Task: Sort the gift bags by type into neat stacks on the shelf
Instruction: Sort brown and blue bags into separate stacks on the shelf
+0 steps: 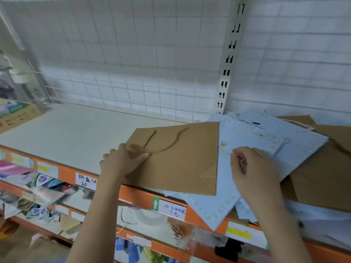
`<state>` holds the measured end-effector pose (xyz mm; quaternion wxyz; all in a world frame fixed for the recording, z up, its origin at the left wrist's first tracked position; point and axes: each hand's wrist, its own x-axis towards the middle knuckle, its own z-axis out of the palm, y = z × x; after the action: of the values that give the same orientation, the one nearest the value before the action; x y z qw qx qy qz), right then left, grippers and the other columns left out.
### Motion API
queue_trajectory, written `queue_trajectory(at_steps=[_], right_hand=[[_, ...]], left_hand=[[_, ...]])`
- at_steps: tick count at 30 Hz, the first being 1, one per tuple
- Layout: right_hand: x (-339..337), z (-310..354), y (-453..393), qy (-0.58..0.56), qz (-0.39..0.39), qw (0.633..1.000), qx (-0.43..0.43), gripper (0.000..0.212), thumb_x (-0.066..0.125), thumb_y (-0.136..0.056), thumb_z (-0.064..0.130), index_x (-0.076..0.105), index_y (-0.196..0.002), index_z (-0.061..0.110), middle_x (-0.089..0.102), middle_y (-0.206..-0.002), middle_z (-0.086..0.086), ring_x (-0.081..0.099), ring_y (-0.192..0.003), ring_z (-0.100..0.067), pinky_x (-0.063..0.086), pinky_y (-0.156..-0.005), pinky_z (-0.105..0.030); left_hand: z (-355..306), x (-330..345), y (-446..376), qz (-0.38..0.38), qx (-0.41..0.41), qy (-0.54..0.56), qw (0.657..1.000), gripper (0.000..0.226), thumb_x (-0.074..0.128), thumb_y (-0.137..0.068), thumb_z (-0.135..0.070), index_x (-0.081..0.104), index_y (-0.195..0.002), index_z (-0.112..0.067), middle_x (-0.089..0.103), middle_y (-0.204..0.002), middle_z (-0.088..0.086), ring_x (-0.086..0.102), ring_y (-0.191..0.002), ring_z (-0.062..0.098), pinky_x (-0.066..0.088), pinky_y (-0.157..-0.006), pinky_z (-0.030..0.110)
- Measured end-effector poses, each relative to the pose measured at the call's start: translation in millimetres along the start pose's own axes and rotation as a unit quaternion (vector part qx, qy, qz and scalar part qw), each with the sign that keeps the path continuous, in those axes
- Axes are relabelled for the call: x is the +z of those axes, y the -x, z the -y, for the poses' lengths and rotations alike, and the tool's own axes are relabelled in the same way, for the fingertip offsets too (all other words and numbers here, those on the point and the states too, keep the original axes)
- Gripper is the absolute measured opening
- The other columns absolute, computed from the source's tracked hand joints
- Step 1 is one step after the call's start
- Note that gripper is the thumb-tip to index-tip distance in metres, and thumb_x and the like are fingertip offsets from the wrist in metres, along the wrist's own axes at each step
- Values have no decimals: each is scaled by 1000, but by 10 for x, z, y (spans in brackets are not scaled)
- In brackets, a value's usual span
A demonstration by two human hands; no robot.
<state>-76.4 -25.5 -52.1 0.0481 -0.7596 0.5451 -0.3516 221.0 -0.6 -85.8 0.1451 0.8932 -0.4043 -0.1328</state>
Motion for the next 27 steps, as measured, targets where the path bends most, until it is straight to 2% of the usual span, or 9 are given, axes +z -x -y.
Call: queue_trajectory(at_steps=[3, 10, 13, 16, 18, 21, 24, 27], right_hand=[[41, 37, -10, -1, 1, 1000, 22, 21, 50, -91, 20, 62, -104, 8, 63, -96, -7, 57, -89, -24, 46, -73, -34], [0, 3, 45, 5, -25, 998, 54, 19, 53, -90, 18, 62, -103, 8, 62, -95, -7, 57, -84, -21, 41, -70, -29], [-48, -20, 62, 17, -30, 998, 57, 20, 52, -91, 19, 62, -104, 7, 62, -95, -8, 57, -83, -22, 44, -70, -32], [-122, -47, 102, 37, -34, 996, 77, 20, 50, -92, 21, 60, -104, 8, 62, -94, -7, 53, -80, -19, 36, -62, -26], [-180, -73, 142, 64, -42, 992, 99, 16, 51, -92, 23, 58, -90, 9, 59, -82, -7, 47, -69, -18, 28, -52, -24], [-263, -98, 209, 87, -26, 984, 155, 30, 52, -91, 34, 48, -73, 11, 51, -69, -4, 44, -59, -16, 25, -48, -26], [-299, -92, 232, 123, 18, 973, 193, 42, 49, -88, 49, 46, -72, 10, 51, -67, -4, 46, -58, -15, 28, -49, -29], [-311, -84, 213, 126, 46, 966, 222, 49, 48, -85, 56, 47, -79, 7, 52, -71, -5, 51, -64, -20, 33, -52, -29]], left_hand=[[-16, -20, -30, 18, -17, -17, 1000, 101, 52, -62, -81, 30, -137, -17, 44, -136, 14, 36, -126, 37, 31, -101, 46], [-49, 5, -26, -37, -29, -15, 999, 99, 64, -60, -74, 35, -127, -6, 44, -128, 17, 41, -119, 38, 34, -96, 44], [-23, -1, -96, -14, -52, 37, 998, 108, 70, -54, -71, 32, -127, -2, 41, -129, 22, 43, -118, 41, 36, -97, 45], [13, -26, -169, 12, -49, 55, 997, 112, 69, -51, -75, 38, -127, 1, 50, -127, 19, 48, -116, 38, 38, -94, 42], [9, -28, -181, 16, -38, 81, 996, 102, 69, -56, -72, 45, -125, 0, 53, -126, 18, 49, -116, 37, 40, -93, 40], [-23, 3, -165, 6, 6, 170, 985, 78, 69, -67, -61, 52, -115, -1, 58, -116, 16, 53, -110, 34, 42, -89, 38], [-8, 15, -115, -19, 62, 243, 968, 43, 65, -79, -47, 51, -90, -8, 55, -91, 7, 53, -94, 30, 38, -78, 34], [65, -51, -87, -64, 87, 283, 953, 39, 62, -84, -40, 39, -69, -12, 49, -72, 5, 47, -77, 27, 32, -65, 33]])
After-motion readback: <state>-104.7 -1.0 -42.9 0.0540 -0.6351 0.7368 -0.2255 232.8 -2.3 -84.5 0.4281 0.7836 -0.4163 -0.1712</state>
